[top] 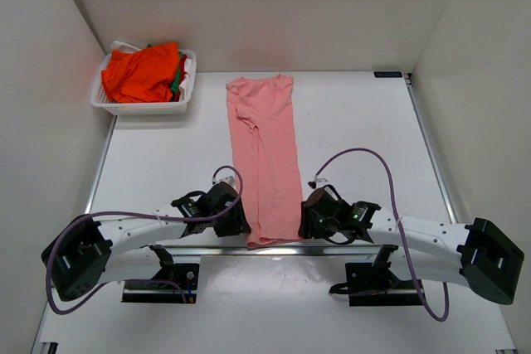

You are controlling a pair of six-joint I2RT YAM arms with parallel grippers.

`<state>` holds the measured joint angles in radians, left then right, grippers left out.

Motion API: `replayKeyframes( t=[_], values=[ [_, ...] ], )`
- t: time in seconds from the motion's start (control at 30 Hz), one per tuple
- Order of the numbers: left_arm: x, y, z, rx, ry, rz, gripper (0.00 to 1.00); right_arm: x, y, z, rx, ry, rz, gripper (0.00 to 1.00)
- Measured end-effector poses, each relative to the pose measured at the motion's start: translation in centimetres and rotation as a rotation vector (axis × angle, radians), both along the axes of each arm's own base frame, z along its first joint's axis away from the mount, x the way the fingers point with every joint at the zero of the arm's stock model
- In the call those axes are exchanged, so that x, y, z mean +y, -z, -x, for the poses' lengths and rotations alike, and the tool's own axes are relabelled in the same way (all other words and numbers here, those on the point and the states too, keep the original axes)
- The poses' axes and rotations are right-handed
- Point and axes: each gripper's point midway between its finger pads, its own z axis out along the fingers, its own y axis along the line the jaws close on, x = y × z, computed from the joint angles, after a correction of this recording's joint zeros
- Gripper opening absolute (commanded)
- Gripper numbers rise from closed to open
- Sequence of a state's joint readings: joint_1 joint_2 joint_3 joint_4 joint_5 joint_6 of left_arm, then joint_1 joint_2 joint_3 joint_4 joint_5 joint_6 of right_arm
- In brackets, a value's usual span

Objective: Fold and stack the t-shirts
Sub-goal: Grab the bottom of the folded rectangular tshirt with both arms

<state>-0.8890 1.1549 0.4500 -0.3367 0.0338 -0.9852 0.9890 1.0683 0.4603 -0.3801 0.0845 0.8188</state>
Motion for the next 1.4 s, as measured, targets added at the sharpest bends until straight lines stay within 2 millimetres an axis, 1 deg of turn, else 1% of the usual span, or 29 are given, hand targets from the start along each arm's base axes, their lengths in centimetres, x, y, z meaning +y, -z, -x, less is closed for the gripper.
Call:
replayKeyframes(
  t=[0.03,0.1,0.3,0.47,0.6,0.67,0.8,0.93,1.03,1.17,1.3,1.4],
  values=[
    [-0.1,0.0,0.0,0.001,-0.001,0.002,0.50,0.0,0.0,0.0,-0.001,-0.001,0.000,0.37],
    [-0.2,0.0,0.2,0.005,-0.001,0.003,0.47,0.2,0.1,-0.1,0.000,-0.006,0.004,0.37],
    [-0.1,-0.1,0.5,0.014,0.000,0.003,0.51,1.4,0.0,0.2,0.000,-0.050,0.022,0.36],
    [0.5,-1.2,0.4,-0.013,-0.028,0.055,0.53,2.3,-0.6,-0.1,-0.015,-0.071,0.018,0.37],
    [0.5,-0.6,0.8,0.010,-0.023,0.045,0.53,3.0,-0.3,-0.1,-0.031,-0.095,0.073,0.36],
    [0.4,-0.1,1.3,0.028,-0.011,0.031,0.53,3.1,-0.6,-0.1,-0.049,-0.101,0.106,0.35],
    [0.2,-0.1,1.5,0.033,-0.003,0.039,0.54,3.2,-1.9,-0.9,-0.096,-0.084,0.137,0.36],
    [0.1,-0.2,1.5,0.032,-0.003,0.042,0.54,2.5,-2.5,-1.7,-0.129,-0.052,0.179,0.36],
    [0.0,-0.2,1.4,0.029,-0.002,0.048,0.54,2.0,-2.3,-1.7,-0.129,-0.052,0.202,0.36],
    [-0.1,-0.3,1.3,0.026,-0.001,0.054,0.54,2.2,-2.0,-1.9,-0.126,-0.059,0.184,0.34],
    [-0.1,-0.1,1.4,0.033,-0.002,0.050,0.54,2.2,-0.6,-1.4,-0.094,-0.076,0.177,0.33],
    [-0.5,-0.1,1.4,0.033,0.001,0.059,0.53,1.9,0.7,-0.8,-0.066,-0.095,0.188,0.26]
  ],
)
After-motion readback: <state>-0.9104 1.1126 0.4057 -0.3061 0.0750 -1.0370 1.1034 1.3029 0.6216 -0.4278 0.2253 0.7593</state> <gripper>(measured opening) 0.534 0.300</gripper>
